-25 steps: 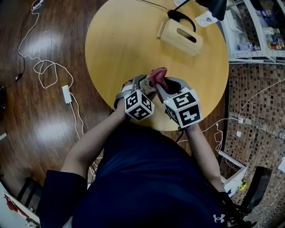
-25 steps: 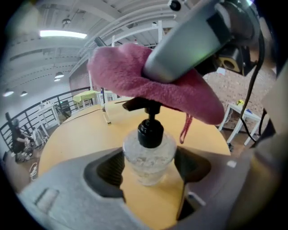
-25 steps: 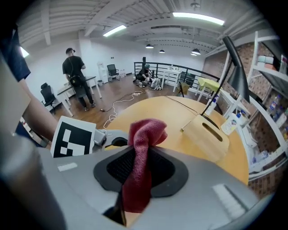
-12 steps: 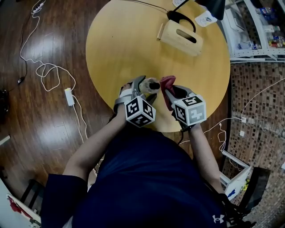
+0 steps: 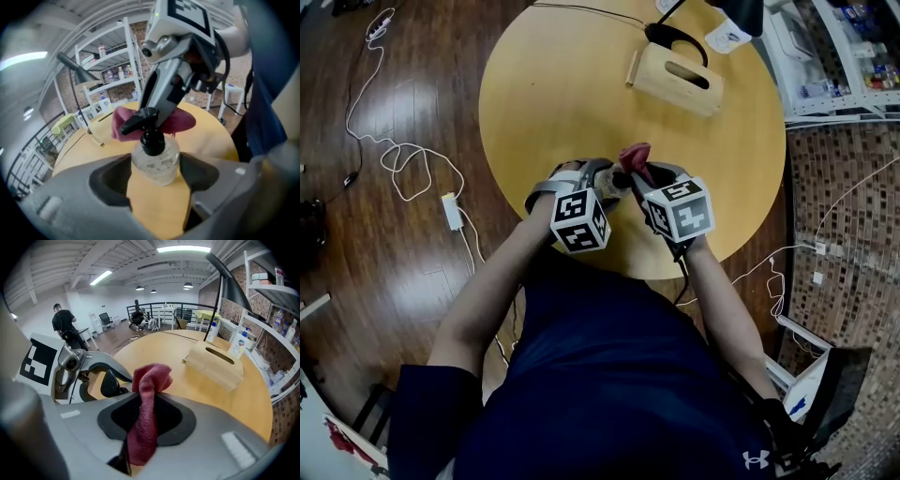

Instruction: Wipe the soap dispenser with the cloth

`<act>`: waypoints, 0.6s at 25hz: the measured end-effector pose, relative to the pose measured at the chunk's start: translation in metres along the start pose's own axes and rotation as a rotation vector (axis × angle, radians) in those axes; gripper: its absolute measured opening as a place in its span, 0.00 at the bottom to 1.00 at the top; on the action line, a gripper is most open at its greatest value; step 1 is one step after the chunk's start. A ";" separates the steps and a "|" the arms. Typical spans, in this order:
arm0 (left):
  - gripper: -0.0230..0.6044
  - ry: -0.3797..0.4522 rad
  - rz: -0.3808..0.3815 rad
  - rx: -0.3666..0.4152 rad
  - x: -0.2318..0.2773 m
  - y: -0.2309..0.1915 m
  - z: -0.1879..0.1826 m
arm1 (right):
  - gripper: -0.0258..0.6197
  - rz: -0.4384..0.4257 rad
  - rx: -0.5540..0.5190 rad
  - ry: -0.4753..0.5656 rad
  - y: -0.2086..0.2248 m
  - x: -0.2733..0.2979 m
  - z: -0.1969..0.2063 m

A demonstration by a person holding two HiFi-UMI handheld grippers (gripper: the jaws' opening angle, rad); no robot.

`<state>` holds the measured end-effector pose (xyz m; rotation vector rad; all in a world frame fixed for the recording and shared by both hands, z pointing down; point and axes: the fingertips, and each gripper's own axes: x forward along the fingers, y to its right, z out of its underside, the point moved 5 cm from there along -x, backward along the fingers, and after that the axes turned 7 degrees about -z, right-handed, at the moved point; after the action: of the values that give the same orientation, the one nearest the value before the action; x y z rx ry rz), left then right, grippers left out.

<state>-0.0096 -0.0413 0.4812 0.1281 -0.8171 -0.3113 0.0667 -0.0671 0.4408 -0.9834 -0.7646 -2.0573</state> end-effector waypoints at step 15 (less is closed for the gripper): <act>0.54 0.026 0.029 -0.230 -0.005 0.002 -0.006 | 0.18 -0.063 0.086 -0.002 -0.002 -0.002 -0.001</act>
<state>-0.0080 -0.0379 0.4734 -0.0943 -0.7517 -0.3730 0.0651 -0.0659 0.4385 -0.9242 -0.8884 -2.0592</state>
